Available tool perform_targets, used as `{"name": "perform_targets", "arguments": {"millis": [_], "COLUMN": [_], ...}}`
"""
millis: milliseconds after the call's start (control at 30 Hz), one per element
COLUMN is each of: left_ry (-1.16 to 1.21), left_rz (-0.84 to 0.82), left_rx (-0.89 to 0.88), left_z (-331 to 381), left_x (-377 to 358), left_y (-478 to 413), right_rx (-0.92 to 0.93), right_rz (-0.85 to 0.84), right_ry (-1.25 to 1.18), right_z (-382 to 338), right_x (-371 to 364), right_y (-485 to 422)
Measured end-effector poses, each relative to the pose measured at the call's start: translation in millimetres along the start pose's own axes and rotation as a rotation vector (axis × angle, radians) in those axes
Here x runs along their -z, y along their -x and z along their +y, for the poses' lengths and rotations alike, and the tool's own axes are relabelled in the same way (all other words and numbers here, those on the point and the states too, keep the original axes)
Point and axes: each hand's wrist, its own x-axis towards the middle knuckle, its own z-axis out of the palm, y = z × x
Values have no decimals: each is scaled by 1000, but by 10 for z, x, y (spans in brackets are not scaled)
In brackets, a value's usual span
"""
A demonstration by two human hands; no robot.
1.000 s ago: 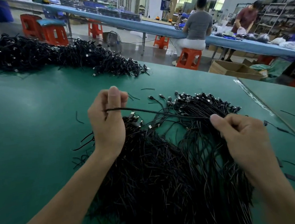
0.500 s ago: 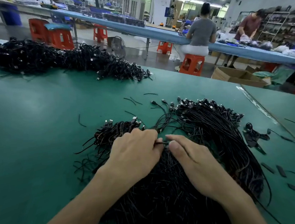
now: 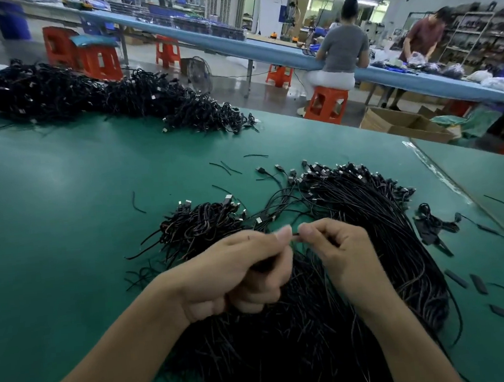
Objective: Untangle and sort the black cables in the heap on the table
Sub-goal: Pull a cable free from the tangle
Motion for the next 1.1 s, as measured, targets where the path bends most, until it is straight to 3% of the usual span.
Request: {"name": "perform_targets", "arguments": {"millis": [200,267,367,467,533,733,900,1000,1100], "left_ry": [297,137,-352,-611,-591,-116,545,636,394], "left_rz": [381,573,818,693,554,329,134,267,455], "left_rx": [-381,-431,-441,-335,-217,-34,-153,-302,-400], "left_z": [-2,-89,-220,-272,-267,-174,-32,-32,-142], "left_x": [39,112,152,112,40,-81,-8,31,70], "left_y": [-150,-193,-216,-189,-159,-58,-64,-118,-169], "right_rx": [-21,-6,38,137,163,100,-8,-46,-6], "right_rz": [-336,-397,-384,-239,-156,-77,-233,-398,-481], "right_ry": [168,223,308,346,313,74,130,261,376], "right_z": [-79,-123,-234,-297,-297,-240,-218,-246,-299], "right_x": [-207,-183,-131,-79,-43,-47,-158,-163,-105], "right_y": [168,225,253,197,138,59,155,220,266]}}
